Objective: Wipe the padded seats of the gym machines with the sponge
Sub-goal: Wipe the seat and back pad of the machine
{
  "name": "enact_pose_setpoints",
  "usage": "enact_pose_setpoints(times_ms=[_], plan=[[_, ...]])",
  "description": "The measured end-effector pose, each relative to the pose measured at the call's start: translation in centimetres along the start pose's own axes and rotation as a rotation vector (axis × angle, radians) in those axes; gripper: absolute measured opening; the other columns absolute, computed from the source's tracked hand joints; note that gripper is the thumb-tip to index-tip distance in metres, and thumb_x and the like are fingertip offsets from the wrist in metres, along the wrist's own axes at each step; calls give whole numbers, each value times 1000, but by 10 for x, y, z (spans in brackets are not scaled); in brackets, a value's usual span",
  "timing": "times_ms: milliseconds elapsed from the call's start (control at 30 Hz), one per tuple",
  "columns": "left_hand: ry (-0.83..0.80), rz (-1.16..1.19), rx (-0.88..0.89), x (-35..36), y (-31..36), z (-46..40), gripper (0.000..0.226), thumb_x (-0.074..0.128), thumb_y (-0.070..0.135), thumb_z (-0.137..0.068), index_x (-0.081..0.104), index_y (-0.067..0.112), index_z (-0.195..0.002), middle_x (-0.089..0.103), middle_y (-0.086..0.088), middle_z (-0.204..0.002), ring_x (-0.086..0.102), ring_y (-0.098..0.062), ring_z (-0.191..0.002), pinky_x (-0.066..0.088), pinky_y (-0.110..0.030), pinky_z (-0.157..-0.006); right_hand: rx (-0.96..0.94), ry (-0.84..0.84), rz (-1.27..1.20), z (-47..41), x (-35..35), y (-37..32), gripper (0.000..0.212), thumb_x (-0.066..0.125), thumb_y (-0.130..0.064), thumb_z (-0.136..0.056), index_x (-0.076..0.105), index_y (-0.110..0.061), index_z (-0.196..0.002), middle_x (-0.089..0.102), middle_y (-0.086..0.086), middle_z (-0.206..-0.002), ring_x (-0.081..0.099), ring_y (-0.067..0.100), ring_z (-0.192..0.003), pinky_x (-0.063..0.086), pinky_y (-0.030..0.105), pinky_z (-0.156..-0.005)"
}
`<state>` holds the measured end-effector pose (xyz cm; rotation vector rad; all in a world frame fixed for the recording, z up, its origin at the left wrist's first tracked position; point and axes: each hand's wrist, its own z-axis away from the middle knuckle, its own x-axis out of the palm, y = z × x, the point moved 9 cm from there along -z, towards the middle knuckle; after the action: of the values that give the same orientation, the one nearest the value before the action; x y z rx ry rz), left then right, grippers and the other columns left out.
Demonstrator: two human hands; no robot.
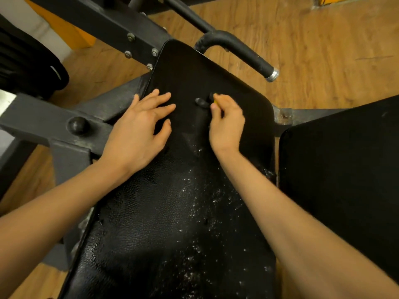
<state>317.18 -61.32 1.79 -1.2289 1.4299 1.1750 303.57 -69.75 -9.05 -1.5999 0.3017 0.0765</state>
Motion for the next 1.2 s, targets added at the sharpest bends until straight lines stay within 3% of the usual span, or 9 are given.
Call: enact_pose_setpoints(times_ms=[167,333,500,567,633,767,1000,1100,1200], plan=[[6,-25,6,2,0,-2,40,50,19,-97,55,14,-137,43,1,-151,27,-13,-145,8,-30,-119,-338,-263,-8,20,3,-16,34,55,-16,-97,60,-18,-130,54,-2,-140,36,13,-139,22,25,-118],[37,-4,-6,2,0,-4,42,51,15,-97,53,10,-138,47,-1,-148,32,-14,-144,13,-34,-122,110,1,-39,-2,-37,52,33,53,-15,-98,59,-15,-131,51,0,-142,34,15,-141,22,38,-120],[38,-22,5,3,-1,-5,42,50,11,-96,54,9,-137,48,-3,-147,33,-16,-143,13,-35,-120,-256,-194,-100,43,23,-49,34,58,-18,-96,60,-14,-129,53,2,-141,33,17,-141,19,27,-119],[38,-18,-1,3,-1,-5,41,50,11,-96,54,10,-137,48,-2,-148,33,-15,-143,12,-32,-120,-341,-266,-74,38,14,-40,33,60,-17,-94,62,-16,-128,55,0,-139,36,14,-140,21,21,-117],[47,-15,-11,1,-3,-5,41,49,11,-97,54,10,-138,47,0,-148,32,-12,-143,10,-30,-120,-262,-236,-33,23,-10,-4,33,60,-18,-94,62,-18,-127,55,-2,-139,36,12,-139,18,15,-116],[51,-18,-12,2,-2,-6,41,47,13,-98,54,10,-138,46,1,-149,31,-12,-144,8,-28,-120,91,-17,-29,6,-25,30,36,56,-23,-96,58,-19,-132,52,-1,-143,32,15,-142,19,33,-120],[52,-17,-3,4,-4,-7,41,46,9,-97,54,10,-138,49,-1,-147,33,-14,-143,12,-32,-120,-365,-240,-39,57,10,-30,31,61,-17,-93,65,-15,-124,59,2,-135,41,19,-137,25,35,-119],[59,-4,-2,3,-2,-7,41,45,9,-98,54,10,-138,48,-1,-147,33,-13,-143,11,-31,-120,-219,-119,-25,4,7,-14,32,58,-14,-94,64,-17,-125,58,2,-136,42,20,-137,24,47,-118],[59,-5,-4,2,-3,-8,41,44,10,-98,54,10,-138,48,-1,-147,33,-13,-143,11,-32,-120,-99,-26,-37,9,9,-22,33,57,-9,-94,63,-15,-126,57,3,-137,40,22,-138,23,46,-118]])
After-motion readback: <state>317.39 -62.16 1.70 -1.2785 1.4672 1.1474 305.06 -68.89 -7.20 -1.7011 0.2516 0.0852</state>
